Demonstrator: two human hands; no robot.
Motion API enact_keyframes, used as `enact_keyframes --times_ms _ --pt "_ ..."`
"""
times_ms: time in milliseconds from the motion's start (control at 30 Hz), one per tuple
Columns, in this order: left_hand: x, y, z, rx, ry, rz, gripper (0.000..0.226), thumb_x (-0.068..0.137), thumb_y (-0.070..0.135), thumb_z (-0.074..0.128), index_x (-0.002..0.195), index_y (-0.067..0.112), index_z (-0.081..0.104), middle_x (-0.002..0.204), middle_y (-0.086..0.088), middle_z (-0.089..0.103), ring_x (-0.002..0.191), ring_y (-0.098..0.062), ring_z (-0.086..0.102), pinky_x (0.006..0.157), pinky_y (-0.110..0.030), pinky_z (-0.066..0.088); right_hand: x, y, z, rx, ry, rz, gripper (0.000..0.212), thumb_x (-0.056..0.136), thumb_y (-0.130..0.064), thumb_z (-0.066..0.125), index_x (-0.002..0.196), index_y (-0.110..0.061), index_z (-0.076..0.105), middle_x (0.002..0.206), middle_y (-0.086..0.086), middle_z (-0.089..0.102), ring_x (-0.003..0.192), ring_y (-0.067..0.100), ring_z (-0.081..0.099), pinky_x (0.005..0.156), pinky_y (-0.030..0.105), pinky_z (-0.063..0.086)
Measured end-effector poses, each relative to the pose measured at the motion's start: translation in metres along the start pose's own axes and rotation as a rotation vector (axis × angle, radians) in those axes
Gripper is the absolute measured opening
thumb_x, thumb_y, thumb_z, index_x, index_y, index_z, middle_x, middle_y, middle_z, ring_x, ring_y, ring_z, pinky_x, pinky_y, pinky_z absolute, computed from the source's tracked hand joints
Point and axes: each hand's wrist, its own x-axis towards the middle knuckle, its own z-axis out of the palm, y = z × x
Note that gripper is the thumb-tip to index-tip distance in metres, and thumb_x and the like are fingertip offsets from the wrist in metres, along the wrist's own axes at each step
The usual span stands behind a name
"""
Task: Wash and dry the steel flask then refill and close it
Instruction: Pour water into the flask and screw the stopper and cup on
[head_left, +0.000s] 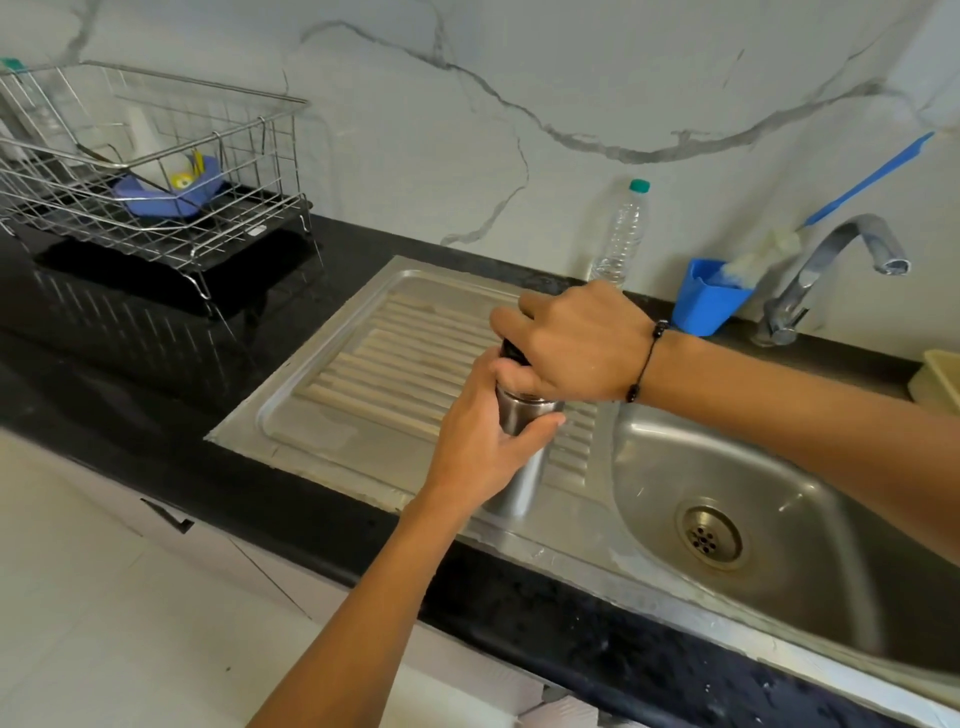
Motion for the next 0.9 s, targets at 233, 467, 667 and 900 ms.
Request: enact_keyframes --times_ms 233,467,667,900 --pt "-0.001 -0.003 -0.004 -0.05 -0.04 -0.021 0.066 0.077 0.034 0.075 0.131 0.025 0.039 0.107 0.021 0.055 0.094 0.007 0.056 0.074 -0.009 0.046 -0.003 0.022 -0.011 0.116 -0.116 -0.199 0.07 0.086 -0.067 0.013 0.116 -0.017 0.05 0.084 0.004 0.06 0.057 0.023 0.054 0.041 0.024 0.033" --pt "0.001 -0.006 0.003 -0.084 -0.021 -0.001 0.058 0.077 0.027 0.077 0.121 0.03 0.038 0.106 0.014 0.057 0.097 0.002 0.057 0.078 -0.015 0.049 0.002 0.016 0.011 0.083 0.101 -0.185 0.043 0.091 -0.042 0.03 0.079 -0.011 0.057 0.056 0.005 0.048 0.034 0.022 0.037 0.036 0.023 0.026" --pt "0.003 -0.005 0.008 -0.035 0.064 -0.021 0.056 0.074 0.027 0.079 0.104 0.036 0.033 0.088 0.02 0.053 0.08 0.016 0.054 0.061 -0.005 0.043 -0.001 -0.004 0.013 -0.043 0.169 0.103 0.038 0.083 -0.041 0.035 0.065 -0.012 0.052 0.042 0.003 0.042 0.034 0.018 0.019 0.044 0.016 0.016" --pt "0.002 -0.005 0.009 -0.159 0.018 -0.05 0.061 0.069 0.03 0.08 0.118 0.03 0.044 0.102 0.019 0.056 0.096 0.006 0.057 0.074 -0.007 0.045 -0.007 0.011 0.003 0.209 0.043 -0.107 0.061 0.09 -0.061 0.022 0.095 -0.013 0.059 0.072 0.004 0.056 0.042 0.02 0.04 0.035 0.023 0.027"
